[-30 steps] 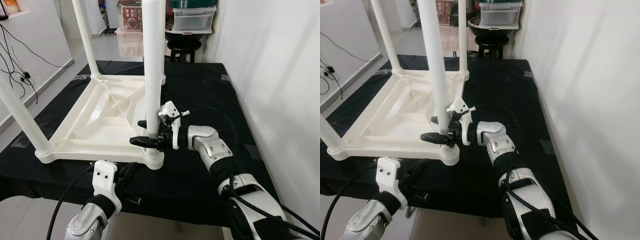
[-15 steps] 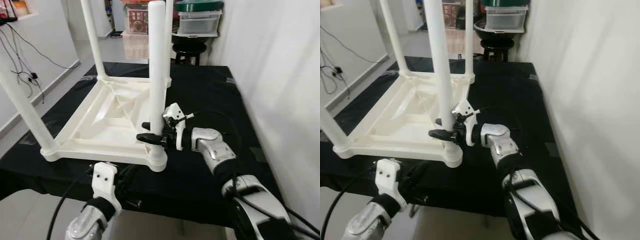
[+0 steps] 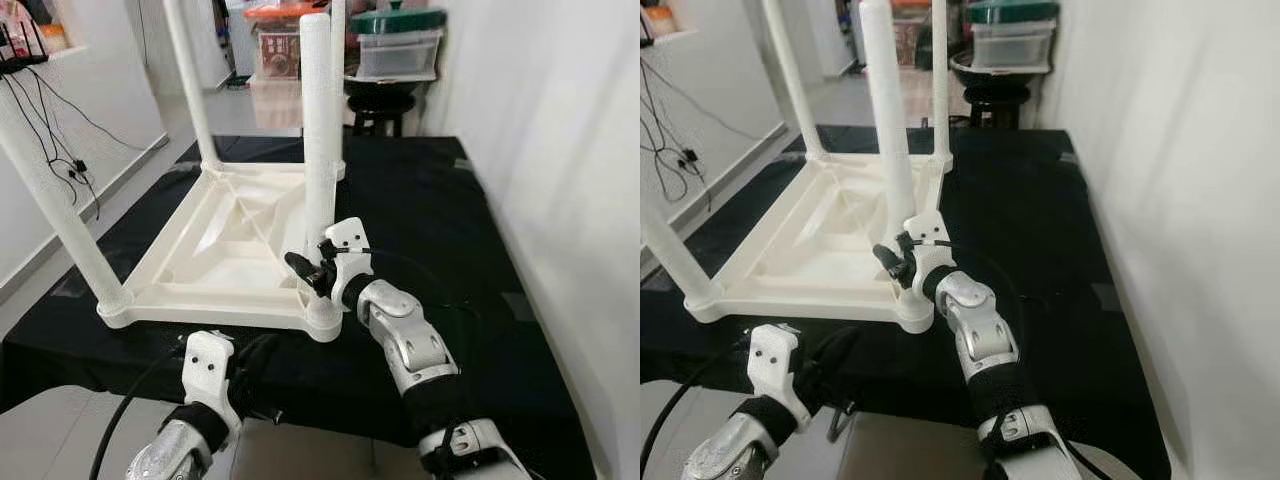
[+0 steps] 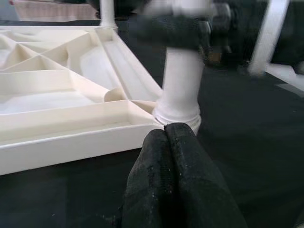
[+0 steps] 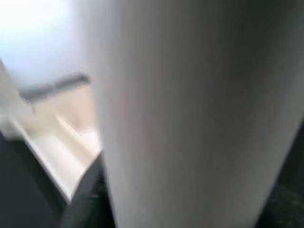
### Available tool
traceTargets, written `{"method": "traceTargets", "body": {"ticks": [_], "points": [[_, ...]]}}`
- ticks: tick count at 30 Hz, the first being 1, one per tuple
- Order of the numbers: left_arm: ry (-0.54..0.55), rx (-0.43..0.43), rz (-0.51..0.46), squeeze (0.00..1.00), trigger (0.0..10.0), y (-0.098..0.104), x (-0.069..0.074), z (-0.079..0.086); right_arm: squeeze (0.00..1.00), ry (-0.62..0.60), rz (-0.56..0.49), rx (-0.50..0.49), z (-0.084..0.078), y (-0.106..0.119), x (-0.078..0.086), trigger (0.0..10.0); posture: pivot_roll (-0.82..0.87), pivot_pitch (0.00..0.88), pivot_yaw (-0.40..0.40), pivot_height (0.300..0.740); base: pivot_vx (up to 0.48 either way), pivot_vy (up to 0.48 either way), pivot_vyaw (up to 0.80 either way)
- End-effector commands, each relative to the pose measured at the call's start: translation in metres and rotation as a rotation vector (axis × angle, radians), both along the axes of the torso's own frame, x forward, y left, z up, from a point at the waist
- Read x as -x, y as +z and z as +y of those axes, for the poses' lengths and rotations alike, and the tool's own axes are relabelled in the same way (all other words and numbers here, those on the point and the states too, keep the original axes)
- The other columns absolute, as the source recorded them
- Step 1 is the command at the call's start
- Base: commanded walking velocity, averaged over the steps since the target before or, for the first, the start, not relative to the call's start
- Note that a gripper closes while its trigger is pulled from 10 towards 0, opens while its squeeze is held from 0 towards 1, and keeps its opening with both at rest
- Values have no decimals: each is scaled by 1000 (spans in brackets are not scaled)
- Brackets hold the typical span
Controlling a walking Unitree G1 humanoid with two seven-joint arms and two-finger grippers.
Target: Building children table
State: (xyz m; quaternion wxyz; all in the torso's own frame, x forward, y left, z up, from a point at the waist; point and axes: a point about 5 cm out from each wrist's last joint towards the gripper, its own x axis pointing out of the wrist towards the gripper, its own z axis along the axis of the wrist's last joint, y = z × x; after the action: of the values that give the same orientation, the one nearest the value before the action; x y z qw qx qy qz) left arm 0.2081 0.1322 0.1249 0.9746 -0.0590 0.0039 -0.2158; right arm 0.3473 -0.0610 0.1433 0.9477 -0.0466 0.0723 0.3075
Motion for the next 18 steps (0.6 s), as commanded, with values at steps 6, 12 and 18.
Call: {"method": "traceTargets", "body": {"ticks": [6, 12, 18], "points": [[1, -8, 19, 0, 10000, -3, -2, 0, 1000, 155, 6, -111, 8, 15, 3, 10000, 19, 11, 16, 740, 0, 0, 0], [1, -5, 17, 0, 10000, -3, -3, -2, 0, 342, -45, -90, 6, 23, -6, 10000, 15, 3, 7, 740, 0, 0, 0], [1, -1, 17, 0, 10000, -4, -5, -4, 0, 543, -31, -62, 11, 23, -10, 10000, 22, 0, 6, 740, 0, 0, 0]]}}
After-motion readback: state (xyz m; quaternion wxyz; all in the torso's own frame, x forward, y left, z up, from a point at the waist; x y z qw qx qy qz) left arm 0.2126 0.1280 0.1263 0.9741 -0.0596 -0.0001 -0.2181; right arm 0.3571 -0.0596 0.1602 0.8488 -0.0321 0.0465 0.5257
